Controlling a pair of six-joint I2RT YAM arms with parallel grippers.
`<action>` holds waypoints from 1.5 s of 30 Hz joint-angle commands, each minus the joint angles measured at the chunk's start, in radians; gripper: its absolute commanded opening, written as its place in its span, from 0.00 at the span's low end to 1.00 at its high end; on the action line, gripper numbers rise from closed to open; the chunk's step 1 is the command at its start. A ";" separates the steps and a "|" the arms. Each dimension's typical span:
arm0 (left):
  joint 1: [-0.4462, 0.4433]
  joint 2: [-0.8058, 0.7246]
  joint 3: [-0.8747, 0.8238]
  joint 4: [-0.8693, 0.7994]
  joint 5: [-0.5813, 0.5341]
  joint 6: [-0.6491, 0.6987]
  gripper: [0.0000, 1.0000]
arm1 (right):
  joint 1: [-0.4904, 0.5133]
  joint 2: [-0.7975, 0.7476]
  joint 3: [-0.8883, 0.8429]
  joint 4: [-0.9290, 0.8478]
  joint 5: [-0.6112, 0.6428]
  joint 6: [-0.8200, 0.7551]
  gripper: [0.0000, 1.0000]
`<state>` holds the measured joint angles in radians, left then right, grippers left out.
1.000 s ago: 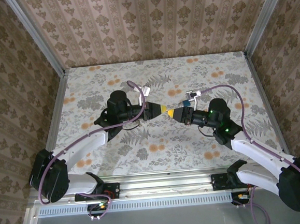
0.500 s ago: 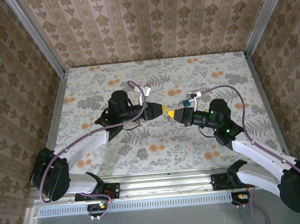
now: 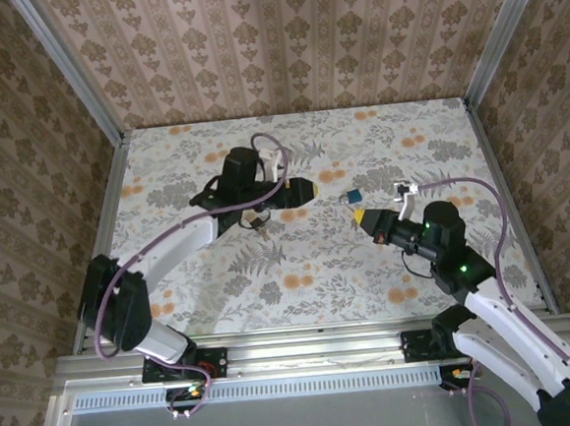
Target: Unlock with the key
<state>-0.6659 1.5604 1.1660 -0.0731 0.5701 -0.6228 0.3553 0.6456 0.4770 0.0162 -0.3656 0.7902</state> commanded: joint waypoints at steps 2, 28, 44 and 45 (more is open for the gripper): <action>-0.001 0.127 0.130 -0.153 -0.067 0.076 0.74 | -0.034 -0.105 -0.023 -0.198 0.126 -0.022 0.00; -0.070 0.969 1.094 -0.415 -0.089 0.082 0.75 | -0.085 -0.360 -0.097 -0.479 0.240 -0.028 0.00; -0.094 1.178 1.345 -0.520 0.000 0.086 0.70 | -0.094 -0.363 -0.103 -0.480 0.238 -0.031 0.00; -0.097 1.179 1.344 -0.522 0.008 0.089 0.69 | -0.095 -0.363 -0.106 -0.478 0.238 -0.030 0.00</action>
<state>-0.7532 2.7171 2.4775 -0.5549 0.5327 -0.5415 0.2680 0.2977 0.3851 -0.4530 -0.1452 0.7723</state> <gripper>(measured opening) 0.695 0.040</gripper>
